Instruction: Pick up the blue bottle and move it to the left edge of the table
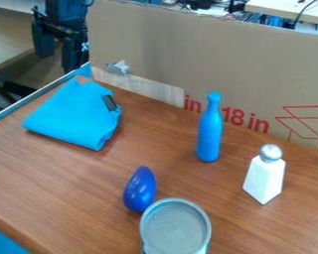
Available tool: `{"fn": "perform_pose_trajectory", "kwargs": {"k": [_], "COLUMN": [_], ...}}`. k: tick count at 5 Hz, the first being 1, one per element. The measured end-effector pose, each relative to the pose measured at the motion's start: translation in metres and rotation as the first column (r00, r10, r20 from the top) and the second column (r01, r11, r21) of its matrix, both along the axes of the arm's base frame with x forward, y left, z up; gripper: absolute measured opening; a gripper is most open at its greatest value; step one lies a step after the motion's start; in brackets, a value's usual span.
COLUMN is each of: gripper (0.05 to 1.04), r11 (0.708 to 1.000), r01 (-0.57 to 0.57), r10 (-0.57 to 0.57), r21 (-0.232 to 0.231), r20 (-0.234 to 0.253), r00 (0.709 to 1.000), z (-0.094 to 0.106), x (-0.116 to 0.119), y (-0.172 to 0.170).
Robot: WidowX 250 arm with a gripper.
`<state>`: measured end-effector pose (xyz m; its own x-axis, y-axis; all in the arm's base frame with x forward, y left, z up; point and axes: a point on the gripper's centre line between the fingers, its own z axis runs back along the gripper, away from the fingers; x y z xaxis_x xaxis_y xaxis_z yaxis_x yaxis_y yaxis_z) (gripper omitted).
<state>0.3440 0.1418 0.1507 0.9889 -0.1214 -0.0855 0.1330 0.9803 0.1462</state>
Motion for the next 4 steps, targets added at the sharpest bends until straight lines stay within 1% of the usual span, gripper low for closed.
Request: {"fn": "perform_pose_trajectory", "kwargs": {"k": [1,2,3,4], "gripper": [1.000,1.000,1.000,1.000], "r11": [1.000,0.995,0.969,0.934], "r01": [0.001,0.094,0.242,0.357], "r10": [-0.001,-0.095,-0.241,-0.354], "r21": [-0.016,-0.023,-0.037,-0.026], "r20": [-0.038,-0.015,0.041,0.074], "r00": [0.999,0.995,0.970,0.932], "z": [-0.014,-0.003,0.023,0.029], "x": [-0.001,0.005,0.008,0.012], "y": [-0.002,-0.035,-0.081,-0.120]}}
